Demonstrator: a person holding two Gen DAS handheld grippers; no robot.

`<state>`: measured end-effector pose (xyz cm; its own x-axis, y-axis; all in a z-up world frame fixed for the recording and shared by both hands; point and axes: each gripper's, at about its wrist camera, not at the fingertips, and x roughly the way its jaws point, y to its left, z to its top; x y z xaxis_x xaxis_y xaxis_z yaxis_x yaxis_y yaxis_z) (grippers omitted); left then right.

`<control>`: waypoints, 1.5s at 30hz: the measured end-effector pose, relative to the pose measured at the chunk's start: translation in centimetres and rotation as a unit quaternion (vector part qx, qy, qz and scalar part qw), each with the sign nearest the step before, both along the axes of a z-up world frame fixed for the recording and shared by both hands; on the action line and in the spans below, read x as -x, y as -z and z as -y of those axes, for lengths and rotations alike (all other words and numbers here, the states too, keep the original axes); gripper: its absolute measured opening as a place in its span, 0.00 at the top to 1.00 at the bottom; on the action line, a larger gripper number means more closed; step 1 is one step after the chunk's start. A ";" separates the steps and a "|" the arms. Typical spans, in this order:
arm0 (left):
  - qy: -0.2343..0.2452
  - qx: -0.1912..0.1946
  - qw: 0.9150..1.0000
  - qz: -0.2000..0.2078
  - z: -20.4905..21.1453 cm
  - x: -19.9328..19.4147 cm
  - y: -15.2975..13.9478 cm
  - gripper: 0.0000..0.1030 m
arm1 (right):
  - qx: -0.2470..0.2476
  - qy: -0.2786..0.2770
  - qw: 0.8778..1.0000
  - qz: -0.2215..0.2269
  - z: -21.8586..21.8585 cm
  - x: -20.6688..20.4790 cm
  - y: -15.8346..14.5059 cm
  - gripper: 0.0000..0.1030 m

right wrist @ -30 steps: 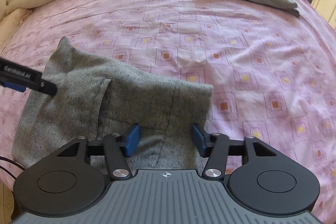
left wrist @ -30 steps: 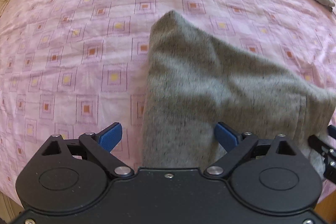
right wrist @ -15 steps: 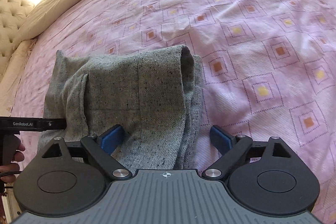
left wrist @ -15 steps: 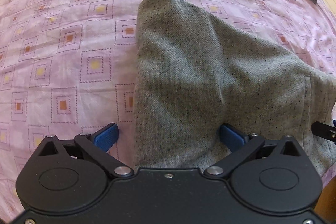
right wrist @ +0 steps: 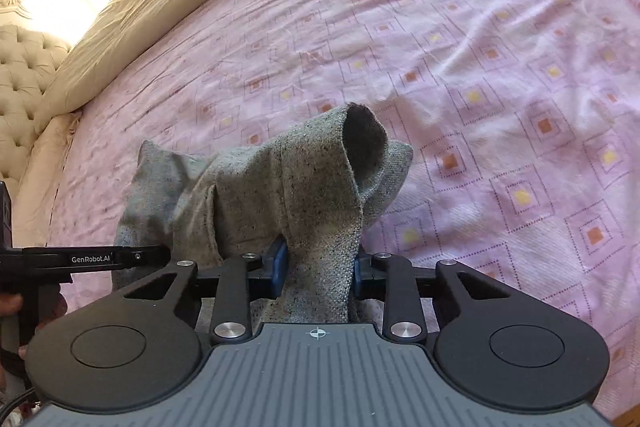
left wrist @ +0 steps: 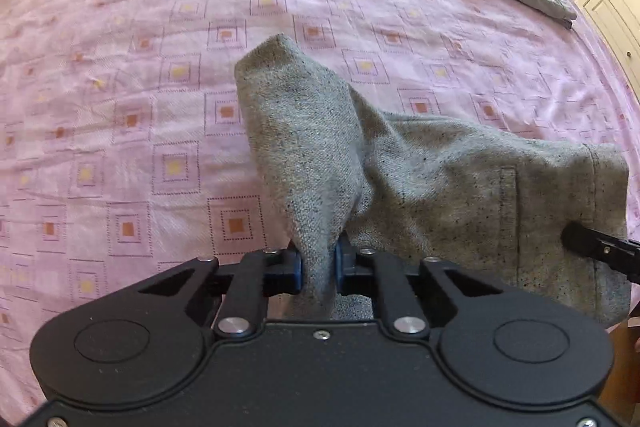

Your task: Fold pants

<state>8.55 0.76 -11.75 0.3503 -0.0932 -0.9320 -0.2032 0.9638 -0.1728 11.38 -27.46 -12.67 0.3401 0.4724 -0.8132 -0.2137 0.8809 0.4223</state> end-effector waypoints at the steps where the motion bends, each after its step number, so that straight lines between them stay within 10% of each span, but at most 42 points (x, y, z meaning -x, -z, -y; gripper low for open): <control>1: -0.005 -0.002 1.000 0.003 -0.4 0.2 -0.8 0.85 | 0.006 -0.002 1.000 0.006 -0.6 0.2 -0.9 0.75; 12: -0.070 -0.047 0.993 0.079 -15.8 -0.7 -8.0 0.99 | -0.047 -0.060 0.996 0.044 -13.5 -3.7 -7.1 0.78; 19: -0.095 -0.032 0.992 0.072 -23.4 -1.2 -7.5 0.94 | -0.038 -0.056 0.995 0.078 -20.9 -8.5 -8.3 0.80; 23: -0.053 0.009 0.998 0.034 -22.1 -1.2 -3.8 0.46 | 0.004 -0.046 0.996 0.078 -19.8 -7.6 -8.1 0.80; 31: 0.047 0.066 0.996 -0.024 -15.2 -0.7 3.2 0.32 | 0.057 0.085 0.995 0.001 -12.2 -2.4 -4.4 0.81; 38: 0.011 0.133 0.991 -0.028 -13.8 -2.4 5.7 0.13 | 0.043 0.147 0.988 -0.034 -9.6 -1.7 -1.0 0.81; 41: 0.004 0.185 0.982 -0.026 -13.3 -3.5 5.7 0.62 | 0.060 0.121 0.991 -0.023 -10.2 -2.1 -1.2 0.81; 45: -0.007 0.144 0.990 0.003 -12.2 -2.8 2.7 0.81 | 0.062 0.108 0.992 -0.016 -10.3 -2.0 -1.8 0.81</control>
<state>11.32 13.01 -14.47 0.3577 -0.3497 -0.8659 -0.2138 0.8720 -0.4404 13.38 -17.15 -10.85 0.3947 0.2874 -0.8727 -0.0028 0.9502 0.3116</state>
